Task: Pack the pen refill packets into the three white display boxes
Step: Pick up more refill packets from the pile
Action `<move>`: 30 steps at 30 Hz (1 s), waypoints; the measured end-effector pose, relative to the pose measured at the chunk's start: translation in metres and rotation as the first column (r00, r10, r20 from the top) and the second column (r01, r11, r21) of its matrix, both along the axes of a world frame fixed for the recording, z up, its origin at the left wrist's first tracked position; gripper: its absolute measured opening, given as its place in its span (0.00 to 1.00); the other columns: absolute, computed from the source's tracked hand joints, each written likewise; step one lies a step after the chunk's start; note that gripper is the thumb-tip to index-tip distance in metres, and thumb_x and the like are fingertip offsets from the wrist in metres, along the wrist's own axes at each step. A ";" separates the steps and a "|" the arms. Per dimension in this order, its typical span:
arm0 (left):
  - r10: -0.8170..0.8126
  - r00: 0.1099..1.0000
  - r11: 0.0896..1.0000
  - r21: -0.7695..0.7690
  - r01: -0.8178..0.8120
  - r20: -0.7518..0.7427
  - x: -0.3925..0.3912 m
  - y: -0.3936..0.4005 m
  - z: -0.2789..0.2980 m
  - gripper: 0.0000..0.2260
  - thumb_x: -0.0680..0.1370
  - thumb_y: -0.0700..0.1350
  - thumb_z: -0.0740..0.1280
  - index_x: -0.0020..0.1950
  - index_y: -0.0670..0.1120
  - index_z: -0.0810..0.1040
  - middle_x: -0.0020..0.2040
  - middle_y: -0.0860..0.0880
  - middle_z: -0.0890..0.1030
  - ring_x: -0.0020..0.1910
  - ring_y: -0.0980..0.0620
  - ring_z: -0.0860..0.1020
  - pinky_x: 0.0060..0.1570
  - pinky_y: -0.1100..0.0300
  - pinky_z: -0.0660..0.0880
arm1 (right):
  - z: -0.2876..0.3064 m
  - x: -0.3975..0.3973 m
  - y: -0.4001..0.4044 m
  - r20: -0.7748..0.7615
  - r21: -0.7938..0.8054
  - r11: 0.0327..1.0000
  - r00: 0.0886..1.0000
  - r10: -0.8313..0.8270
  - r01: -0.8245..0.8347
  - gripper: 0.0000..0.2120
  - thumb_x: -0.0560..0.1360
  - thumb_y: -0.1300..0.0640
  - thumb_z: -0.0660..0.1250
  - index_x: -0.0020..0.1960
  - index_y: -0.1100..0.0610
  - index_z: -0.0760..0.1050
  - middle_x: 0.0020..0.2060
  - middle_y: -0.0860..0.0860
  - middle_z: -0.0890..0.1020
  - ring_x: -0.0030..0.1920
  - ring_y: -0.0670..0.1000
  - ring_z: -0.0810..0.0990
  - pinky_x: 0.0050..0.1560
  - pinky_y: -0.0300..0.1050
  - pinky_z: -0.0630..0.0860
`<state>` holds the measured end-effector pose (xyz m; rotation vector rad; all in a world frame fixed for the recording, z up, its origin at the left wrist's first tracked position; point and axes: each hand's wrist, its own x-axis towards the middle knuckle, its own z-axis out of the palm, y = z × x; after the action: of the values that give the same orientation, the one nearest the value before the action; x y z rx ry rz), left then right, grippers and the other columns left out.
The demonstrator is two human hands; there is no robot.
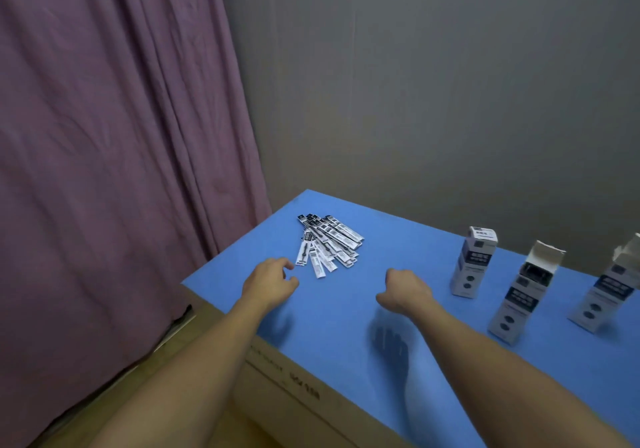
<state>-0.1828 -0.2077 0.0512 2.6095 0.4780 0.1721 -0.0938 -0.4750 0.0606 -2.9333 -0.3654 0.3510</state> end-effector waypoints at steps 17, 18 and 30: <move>0.007 0.980 0.996 0.093 0.012 -0.199 0.058 0.085 -0.018 0.18 0.78 0.54 0.64 0.66 0.52 0.76 0.62 0.51 0.78 0.61 0.49 0.76 0.56 0.52 0.77 | -0.018 0.068 0.128 0.002 0.023 0.997 0.997 0.074 -0.074 0.15 0.74 0.54 0.64 0.61 0.54 0.72 0.59 0.52 0.78 0.60 0.55 0.77 0.52 0.46 0.74; 0.009 0.977 0.994 0.105 0.014 -0.214 0.067 0.088 -0.020 0.18 0.79 0.54 0.63 0.67 0.52 0.75 0.63 0.51 0.78 0.62 0.49 0.76 0.56 0.52 0.77 | -0.020 0.078 0.132 -0.007 0.019 0.997 0.997 0.074 -0.074 0.15 0.74 0.54 0.64 0.60 0.54 0.72 0.60 0.52 0.78 0.60 0.55 0.77 0.53 0.46 0.74; 0.083 0.978 0.996 0.004 -0.084 -0.191 0.158 0.079 -0.039 0.14 0.81 0.51 0.62 0.63 0.47 0.77 0.61 0.48 0.79 0.58 0.47 0.77 0.49 0.55 0.74 | -0.038 0.159 0.169 0.092 0.104 0.982 0.985 0.145 -0.155 0.15 0.73 0.56 0.64 0.59 0.55 0.72 0.57 0.53 0.77 0.57 0.56 0.77 0.52 0.50 0.77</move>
<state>-0.0245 -0.1290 0.0122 2.6155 0.6543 -0.0537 0.0657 -0.3062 0.0229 -2.8246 -0.6003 0.2191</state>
